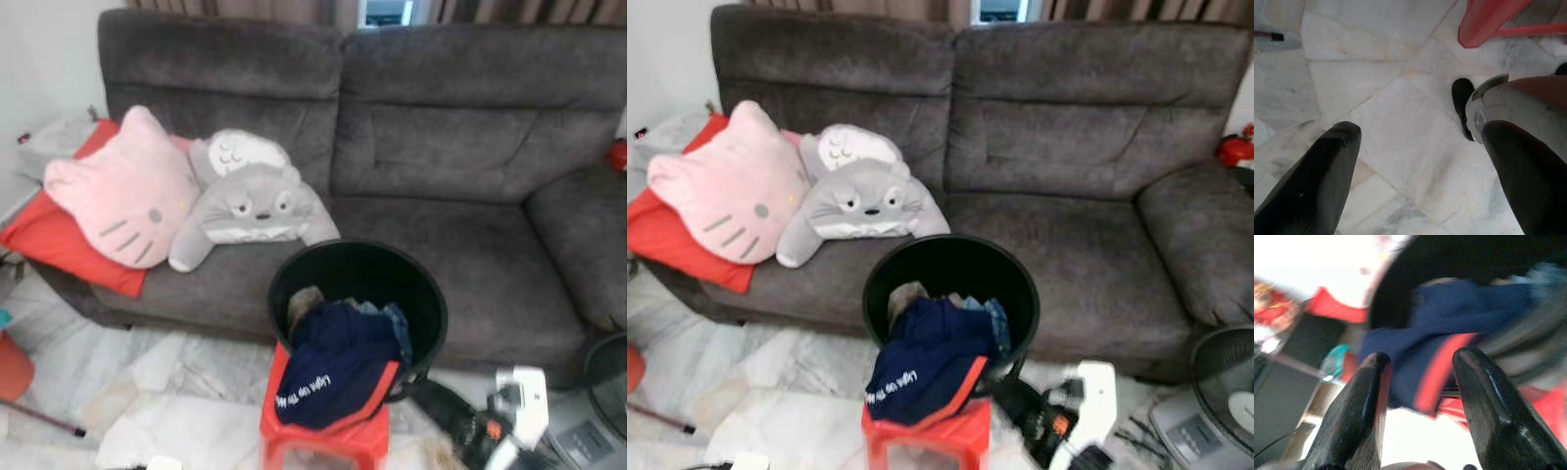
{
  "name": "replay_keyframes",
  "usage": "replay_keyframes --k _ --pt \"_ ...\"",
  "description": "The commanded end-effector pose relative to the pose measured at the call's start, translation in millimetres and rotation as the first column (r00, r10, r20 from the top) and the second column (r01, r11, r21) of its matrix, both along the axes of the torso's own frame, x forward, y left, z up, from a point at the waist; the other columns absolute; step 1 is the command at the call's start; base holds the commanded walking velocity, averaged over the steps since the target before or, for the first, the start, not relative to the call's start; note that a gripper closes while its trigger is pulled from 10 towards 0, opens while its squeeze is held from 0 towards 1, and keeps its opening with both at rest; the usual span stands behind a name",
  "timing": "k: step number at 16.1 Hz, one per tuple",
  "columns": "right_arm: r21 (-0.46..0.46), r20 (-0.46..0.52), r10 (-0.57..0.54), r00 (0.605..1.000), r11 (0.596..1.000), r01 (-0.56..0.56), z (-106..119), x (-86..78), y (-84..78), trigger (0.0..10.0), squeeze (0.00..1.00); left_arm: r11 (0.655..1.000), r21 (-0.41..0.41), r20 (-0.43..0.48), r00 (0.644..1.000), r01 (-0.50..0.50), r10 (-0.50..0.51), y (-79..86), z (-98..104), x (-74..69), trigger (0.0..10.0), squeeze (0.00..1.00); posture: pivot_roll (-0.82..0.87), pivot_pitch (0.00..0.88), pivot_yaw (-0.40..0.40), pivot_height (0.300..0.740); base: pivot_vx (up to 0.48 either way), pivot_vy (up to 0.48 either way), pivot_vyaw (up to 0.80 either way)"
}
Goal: Hang hanger
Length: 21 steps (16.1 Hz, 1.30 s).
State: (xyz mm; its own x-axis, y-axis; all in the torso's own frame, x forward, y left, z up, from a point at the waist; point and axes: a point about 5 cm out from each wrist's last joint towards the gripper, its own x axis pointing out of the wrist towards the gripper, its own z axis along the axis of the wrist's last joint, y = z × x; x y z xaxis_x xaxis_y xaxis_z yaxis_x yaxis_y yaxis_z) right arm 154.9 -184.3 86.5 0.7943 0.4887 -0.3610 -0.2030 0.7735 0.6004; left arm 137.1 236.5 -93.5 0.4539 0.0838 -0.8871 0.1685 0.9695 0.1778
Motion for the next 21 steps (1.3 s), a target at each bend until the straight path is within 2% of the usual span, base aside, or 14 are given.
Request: replay_keyframes --k 1,5,10,16,19,21 --pt "-0.028 -0.029 -0.028 0.999 0.999 0.027 -8.0 0.8 -3.3 10.0 0.00 1.000 0.011 -0.016 1.000 0.012 -0.012 2.4 -0.3 -2.1 10.0 0.00 -0.09 0.000 0.024 0.732 0.000 0.000 0.00" --pt "0.039 -0.058 -0.002 0.998 0.999 0.004 -24.2 11.5 10.0 10.0 0.00 1.000 0.013 -0.010 1.000 -0.007 0.007 3.6 0.1 -1.9 10.0 0.00 -0.06 0.000 0.019 0.732 0.000 0.000 0.00" --pt "0.120 -0.096 0.029 0.995 0.993 -0.017 -43.0 14.4 15.9 10.0 0.00 1.000 0.015 -0.011 1.000 -0.003 0.003 4.1 0.3 -1.7 10.0 0.00 -0.05 0.000 0.025 0.732 0.000 0.000 0.00" --pt "0.183 -0.051 0.066 0.997 0.982 -0.055 -44.1 25.1 18.3 10.0 0.00 1.000 0.016 -0.008 1.000 -0.006 0.007 3.6 0.4 -0.7 10.0 0.00 -0.05 0.000 0.025 0.732 0.000 0.000 0.00" --pt "0.197 -0.052 0.089 0.995 0.977 -0.078 -46.3 26.1 18.7 10.0 0.00 1.000 0.014 -0.007 1.000 -0.005 0.005 3.0 0.4 -0.3 10.0 0.00 -0.05 0.000 0.023 0.732 0.000 0.000 0.00" --pt "0.244 -0.050 0.109 0.993 0.965 -0.094 -47.7 25.0 20.8 10.0 0.00 1.000 0.013 -0.006 1.000 -0.008 0.008 2.7 0.4 -0.1 10.0 0.00 -0.05 0.000 0.023 0.732 0.000 0.000 0.00"
